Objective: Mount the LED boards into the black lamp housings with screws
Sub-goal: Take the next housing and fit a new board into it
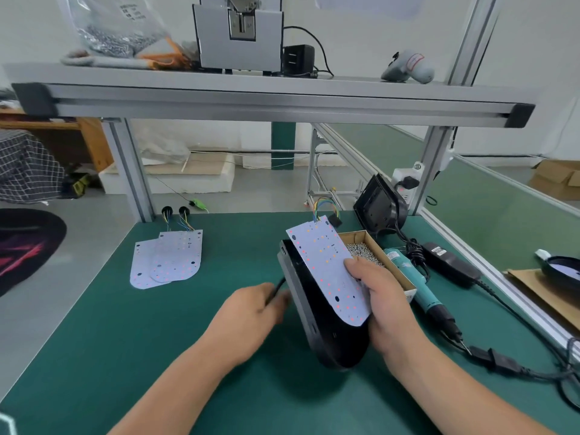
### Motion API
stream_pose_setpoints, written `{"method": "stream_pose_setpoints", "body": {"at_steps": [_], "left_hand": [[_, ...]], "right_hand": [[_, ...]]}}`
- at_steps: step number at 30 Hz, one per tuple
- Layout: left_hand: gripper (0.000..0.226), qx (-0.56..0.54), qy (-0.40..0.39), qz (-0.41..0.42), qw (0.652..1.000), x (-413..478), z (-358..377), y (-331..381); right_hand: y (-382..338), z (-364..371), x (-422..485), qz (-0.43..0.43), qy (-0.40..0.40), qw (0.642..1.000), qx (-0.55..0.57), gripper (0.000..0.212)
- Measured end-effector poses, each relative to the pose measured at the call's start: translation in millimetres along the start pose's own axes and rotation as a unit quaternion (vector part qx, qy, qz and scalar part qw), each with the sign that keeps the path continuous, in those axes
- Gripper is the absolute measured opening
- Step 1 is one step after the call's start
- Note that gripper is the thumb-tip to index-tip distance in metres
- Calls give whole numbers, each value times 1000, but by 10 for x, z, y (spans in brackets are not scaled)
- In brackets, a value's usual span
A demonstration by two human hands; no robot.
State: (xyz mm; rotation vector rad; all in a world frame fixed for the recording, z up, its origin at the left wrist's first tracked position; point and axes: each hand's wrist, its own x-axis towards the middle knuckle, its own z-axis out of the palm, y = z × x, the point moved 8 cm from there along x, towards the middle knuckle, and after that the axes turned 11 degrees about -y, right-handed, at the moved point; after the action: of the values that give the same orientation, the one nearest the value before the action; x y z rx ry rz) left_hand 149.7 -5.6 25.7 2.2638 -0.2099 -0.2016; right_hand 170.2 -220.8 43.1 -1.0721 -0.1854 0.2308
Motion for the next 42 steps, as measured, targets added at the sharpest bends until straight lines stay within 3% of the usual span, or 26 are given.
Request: {"method": "stream_pose_setpoints", "body": {"at_steps": [2,3,4,6,7,8,13,15,19,21,23,26,29,31,33,36,39,42], "left_hand": [[46,-175,-1,-4,985,7,-7,-29],[41,-300,-17,12,954,27,30,-28],[37,-432,-40,34,901,48,74,-10],[32,-648,-59,89,754,54,67,66],[30,-708,-49,109,696,60,28,84],[29,-741,-32,117,660,69,-11,59],[37,-786,45,108,607,52,-216,-156],[39,-766,73,80,634,66,-233,-211],[37,-626,111,33,771,85,-233,-220],[25,-516,119,24,848,57,-245,-168],[29,-368,100,32,924,48,-233,-81],[48,-191,39,22,980,81,-71,13],[50,-75,23,-8,997,101,57,8],[41,-72,47,-17,996,89,35,7],[35,-100,74,-33,992,80,-41,-20],[27,-214,68,-56,973,74,-71,-70],[22,-363,56,-70,928,50,-42,-151],[13,-461,41,-51,885,44,-34,-196]], "right_hand": [[-43,-22,10,-19,-9,1000,4,20],[-52,-26,10,-27,-11,1000,11,17],[-49,-27,4,-26,-6,999,19,18],[-20,-43,15,-19,9,999,27,20],[-9,-53,16,-19,17,999,23,22],[-5,-66,14,-20,25,999,16,24],[94,-120,16,25,44,999,4,20],[150,-110,14,43,42,998,2,39],[193,-50,9,44,27,999,-17,45],[208,-43,14,47,24,998,-21,42],[208,-54,17,50,25,998,-19,43],[192,-75,9,50,20,998,-10,49],[181,-60,-4,51,14,999,-14,41],[158,-62,-6,48,21,999,-6,50],[90,-68,-4,26,22,999,13,43],[30,-69,6,2,7,1000,14,23],[77,-64,1,7,19,1000,8,36],[106,-21,5,10,13,1000,4,35]]}}
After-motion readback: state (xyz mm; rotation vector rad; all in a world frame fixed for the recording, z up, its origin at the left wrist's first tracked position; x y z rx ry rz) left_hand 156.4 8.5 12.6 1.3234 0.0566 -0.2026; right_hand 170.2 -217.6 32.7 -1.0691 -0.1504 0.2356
